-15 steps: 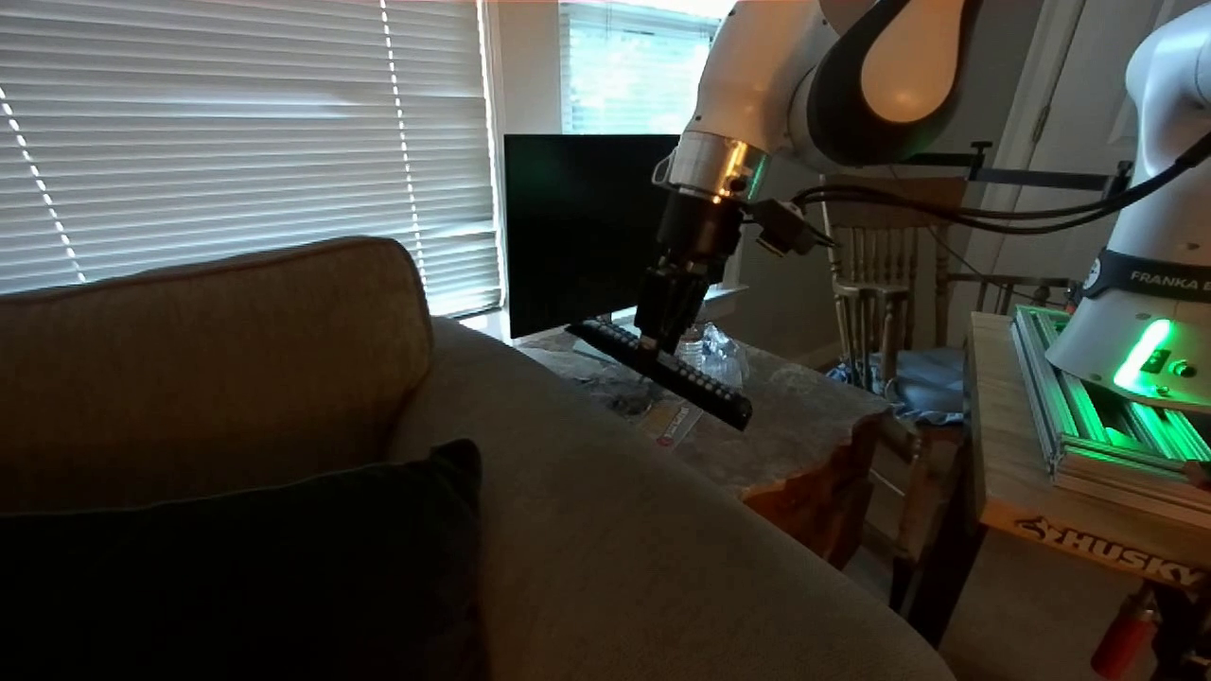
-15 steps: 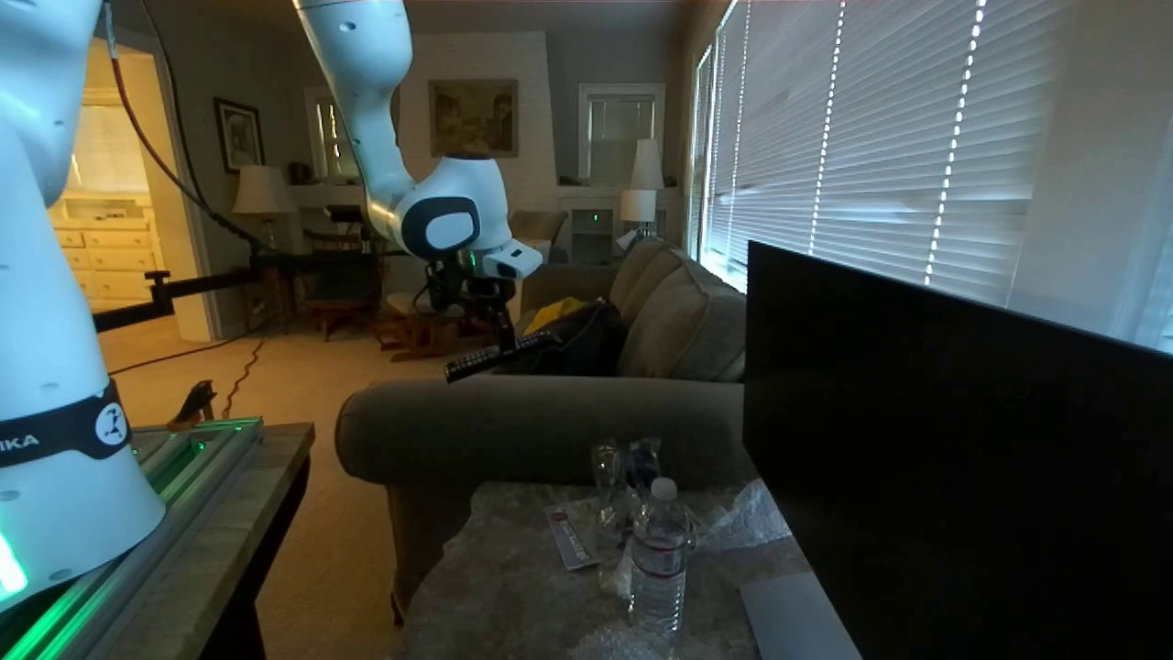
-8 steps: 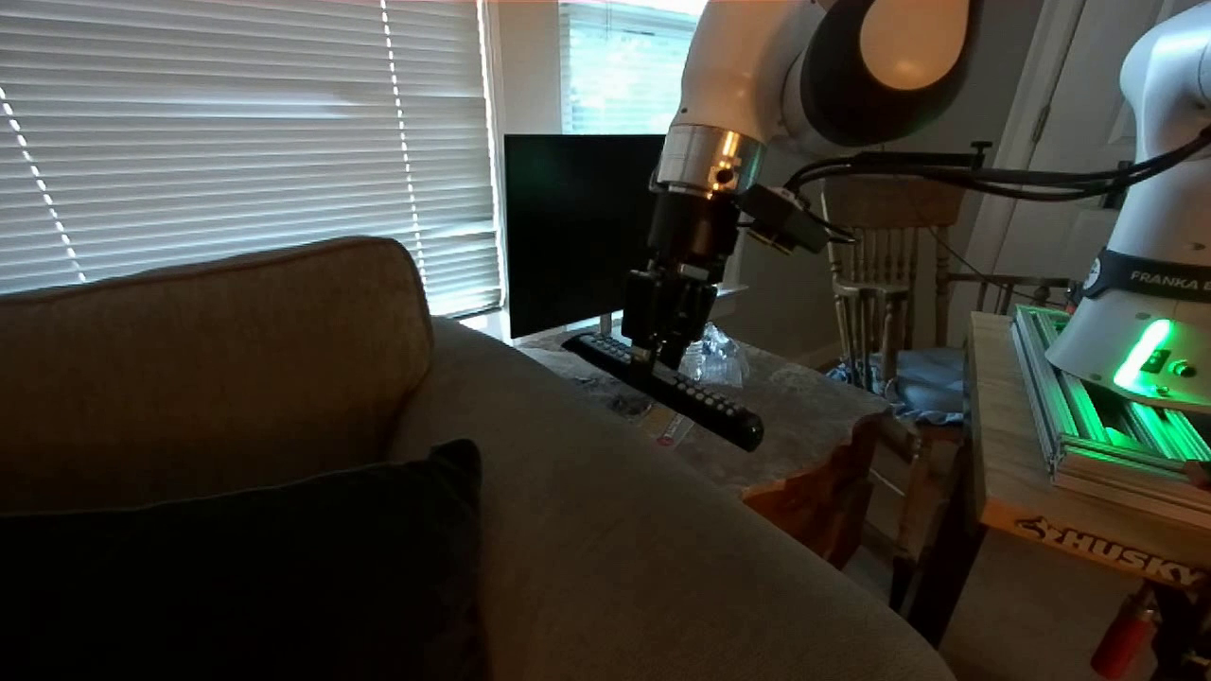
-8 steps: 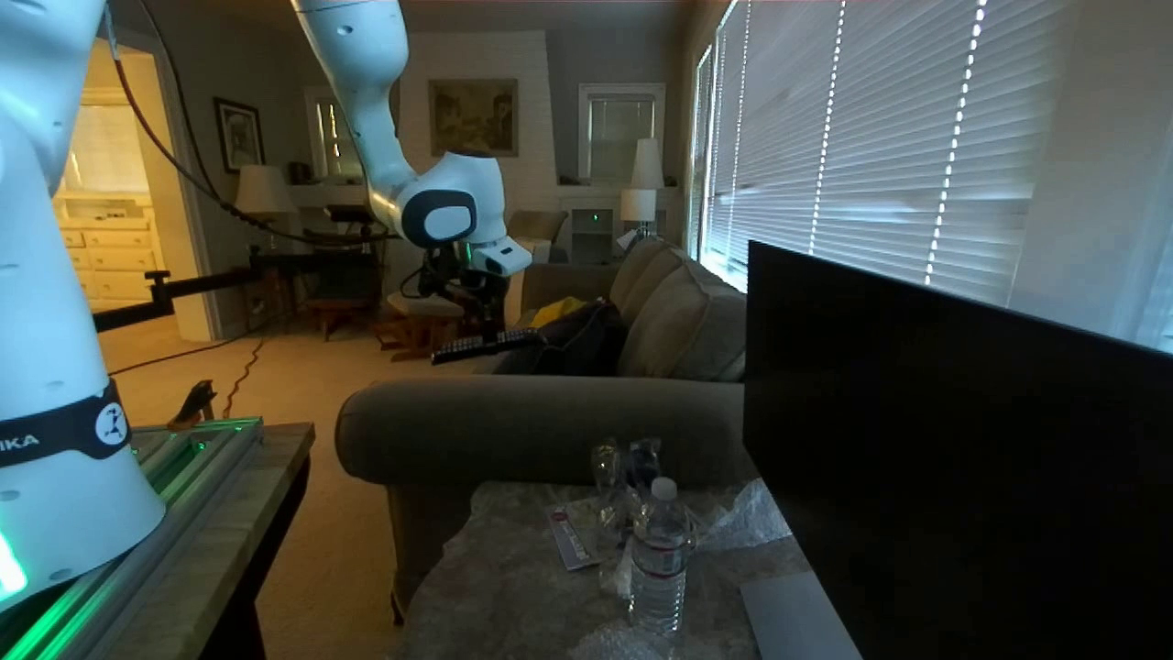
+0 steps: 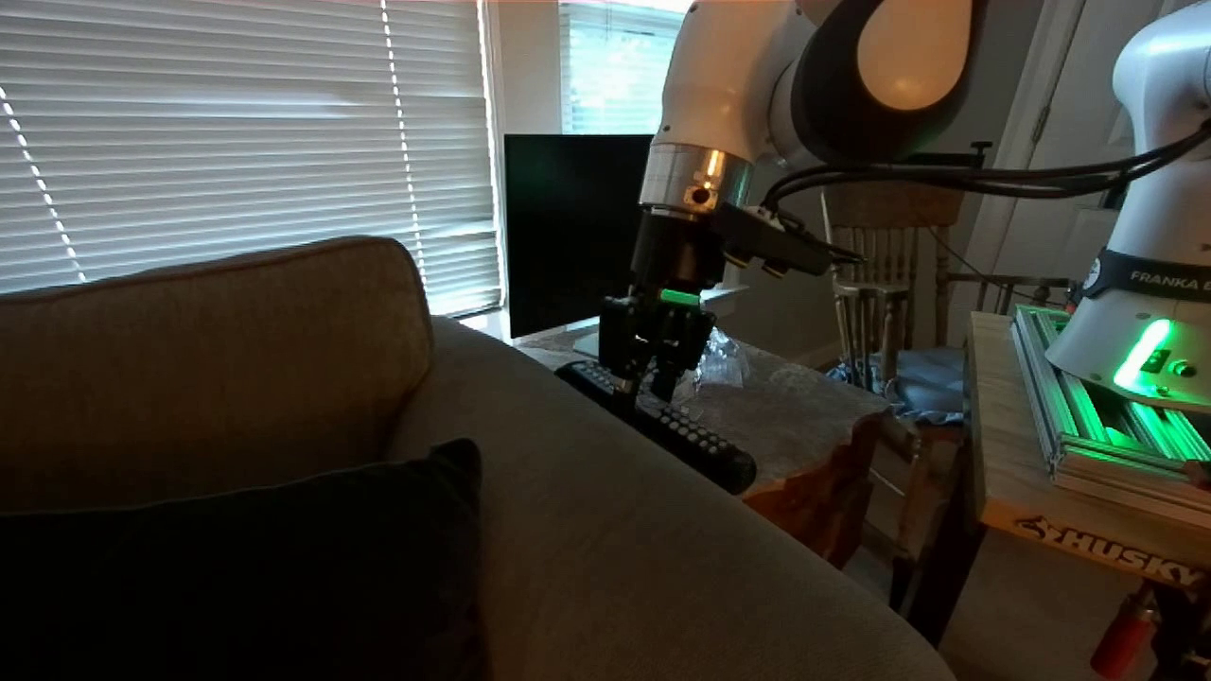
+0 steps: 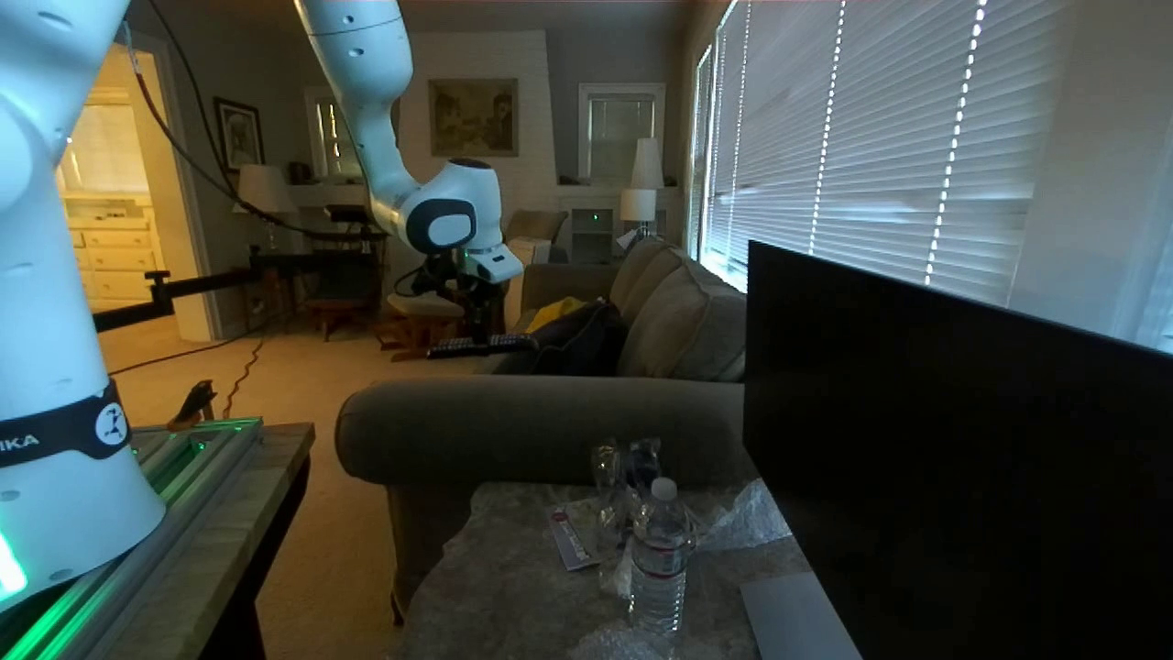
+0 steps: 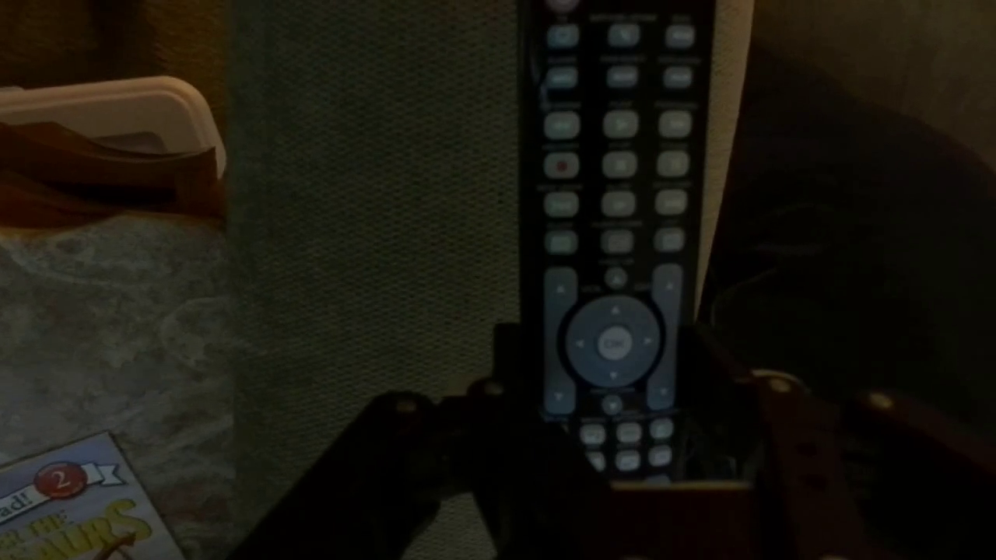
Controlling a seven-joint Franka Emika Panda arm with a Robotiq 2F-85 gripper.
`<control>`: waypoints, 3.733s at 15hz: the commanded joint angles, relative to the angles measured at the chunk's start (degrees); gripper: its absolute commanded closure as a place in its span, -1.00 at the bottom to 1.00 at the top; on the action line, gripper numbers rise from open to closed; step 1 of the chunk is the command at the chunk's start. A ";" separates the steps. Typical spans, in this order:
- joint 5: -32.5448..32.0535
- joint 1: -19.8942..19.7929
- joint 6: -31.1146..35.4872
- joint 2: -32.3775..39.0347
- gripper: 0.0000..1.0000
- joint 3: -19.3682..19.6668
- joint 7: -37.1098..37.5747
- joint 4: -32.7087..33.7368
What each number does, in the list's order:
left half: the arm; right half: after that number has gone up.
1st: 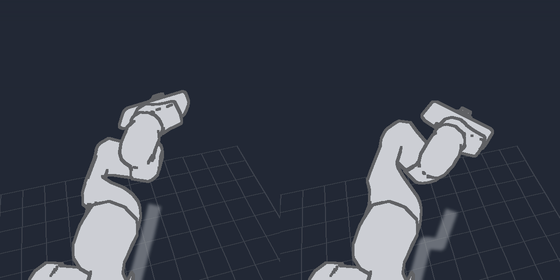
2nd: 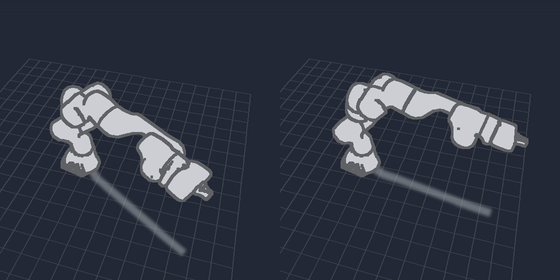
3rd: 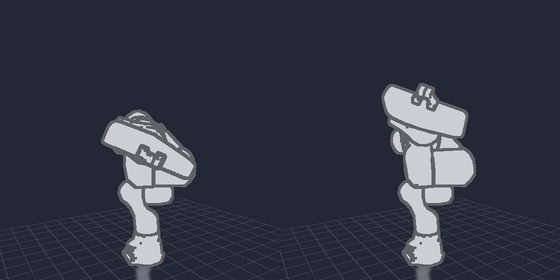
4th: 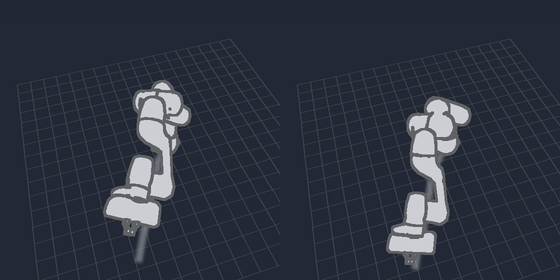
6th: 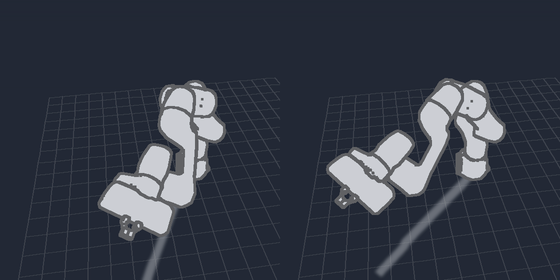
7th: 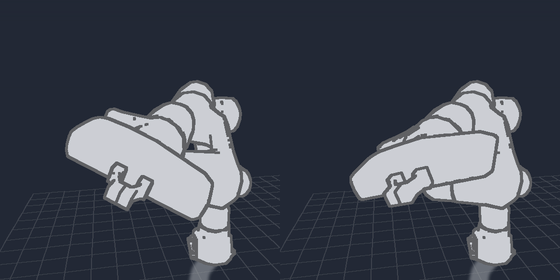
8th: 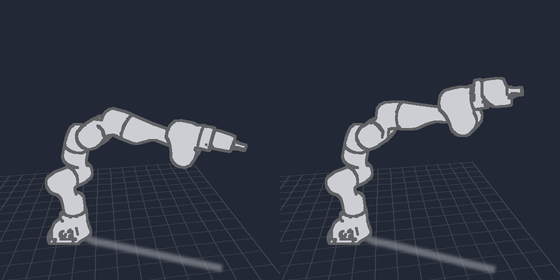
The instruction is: Put the remote on the couch
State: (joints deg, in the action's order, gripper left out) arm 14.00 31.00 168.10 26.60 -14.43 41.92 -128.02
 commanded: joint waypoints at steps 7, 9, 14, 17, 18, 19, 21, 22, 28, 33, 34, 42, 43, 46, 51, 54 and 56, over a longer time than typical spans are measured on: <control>-0.82 6.81 -3.06 6.27 0.43 6.43 9.31 6.73; -1.06 7.51 -3.89 7.08 0.43 7.15 10.03 7.41; -1.35 8.64 -4.39 8.63 0.43 8.31 10.51 8.58; -1.33 9.05 -4.31 8.97 0.43 8.72 10.44 8.86; -1.44 9.26 -4.26 8.99 0.43 8.93 10.43 8.83; -1.64 9.52 -4.24 9.03 0.43 9.19 10.39 8.81; -1.78 9.85 -4.06 9.22 0.43 9.46 10.28 8.88; -1.83 10.08 -3.78 9.40 0.43 9.64 10.26 8.94; -2.18 11.63 -3.47 9.79 0.43 10.84 10.36 9.24; -2.06 11.72 -2.65 9.13 -0.87 10.42 9.36 8.78; -2.33 12.21 -2.95 8.57 -0.97 10.86 9.66 8.47; -5.94 12.29 -8.10 1.20 -1.00 10.30 5.44 4.07; -7.81 12.00 -10.03 -0.42 -1.00 10.37 3.69 3.03; -14.92 12.35 -12.90 -4.62 -1.00 12.17 1.34 0.22; -16.90 7.27 -13.89 -13.56 -1.00 9.66 -4.81 -6.11; -14.01 2.51 -15.48 -18.99 -1.00 6.78 -10.66 -9.94; -11.86 -1.45 -16.87 -22.72 -1.00 4.34 -15.74 -12.77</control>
State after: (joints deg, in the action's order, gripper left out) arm -1.20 34.82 153.55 10.85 -6.20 32.94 -135.29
